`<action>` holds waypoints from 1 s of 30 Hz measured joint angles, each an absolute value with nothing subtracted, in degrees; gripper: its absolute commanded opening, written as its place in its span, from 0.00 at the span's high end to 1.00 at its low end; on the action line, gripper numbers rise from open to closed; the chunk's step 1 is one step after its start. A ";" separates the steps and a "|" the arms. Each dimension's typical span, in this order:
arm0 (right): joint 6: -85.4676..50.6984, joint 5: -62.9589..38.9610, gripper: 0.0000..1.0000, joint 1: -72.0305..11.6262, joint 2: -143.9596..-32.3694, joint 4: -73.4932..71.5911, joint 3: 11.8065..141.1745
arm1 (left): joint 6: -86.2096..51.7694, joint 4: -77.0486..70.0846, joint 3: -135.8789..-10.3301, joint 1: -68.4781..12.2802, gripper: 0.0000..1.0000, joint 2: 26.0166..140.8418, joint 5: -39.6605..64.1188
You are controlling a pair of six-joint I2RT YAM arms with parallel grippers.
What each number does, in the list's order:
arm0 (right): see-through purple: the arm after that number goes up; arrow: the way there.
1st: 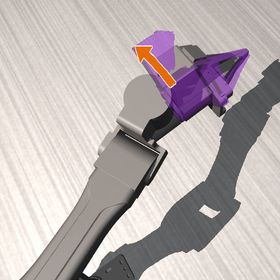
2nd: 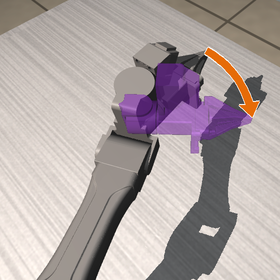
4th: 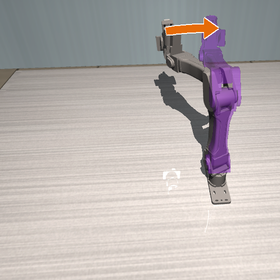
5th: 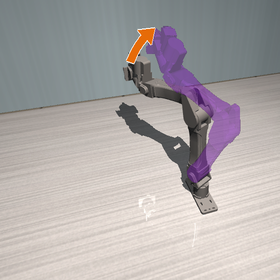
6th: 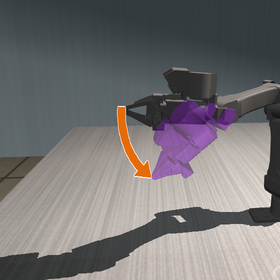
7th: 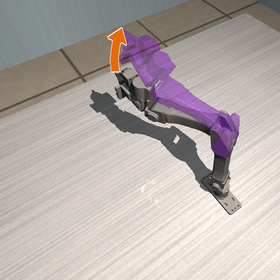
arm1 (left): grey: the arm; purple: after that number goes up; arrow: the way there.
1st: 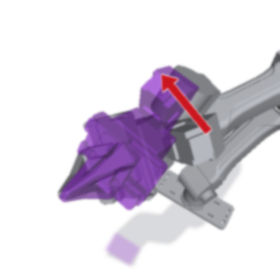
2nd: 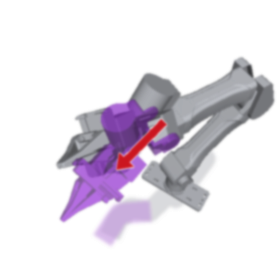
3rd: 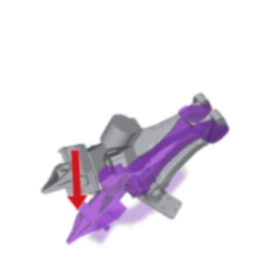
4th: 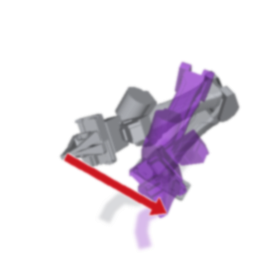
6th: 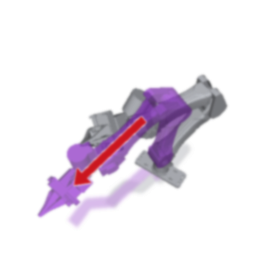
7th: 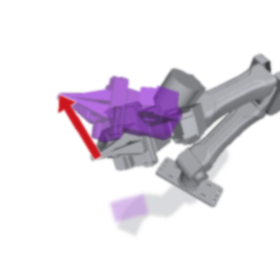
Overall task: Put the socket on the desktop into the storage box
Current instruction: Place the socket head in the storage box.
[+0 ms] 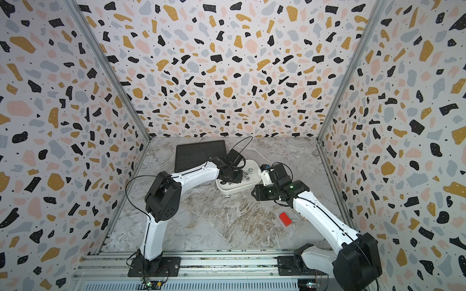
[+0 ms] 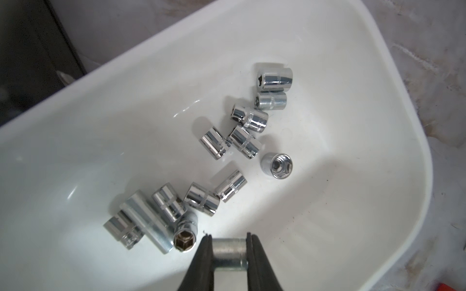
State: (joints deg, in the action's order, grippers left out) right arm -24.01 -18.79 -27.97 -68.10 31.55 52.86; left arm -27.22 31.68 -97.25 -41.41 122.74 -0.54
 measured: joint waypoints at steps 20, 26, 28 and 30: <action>-24.25 -18.79 0.56 -27.79 -68.10 31.75 52.88 | -25.06 32.82 -100.33 -41.01 0.63 125.27 -2.44; -24.29 -18.81 0.56 -27.79 -68.10 31.79 52.88 | -24.80 32.93 -100.33 -40.97 0.62 125.19 -2.44; -24.21 -18.85 0.56 -27.79 -68.10 31.86 52.86 | -24.80 32.93 -99.92 -40.97 0.62 124.55 -2.39; -24.03 -18.83 0.56 -27.79 -68.10 32.14 52.88 | -24.77 32.80 -98.67 -40.97 0.62 122.96 -2.39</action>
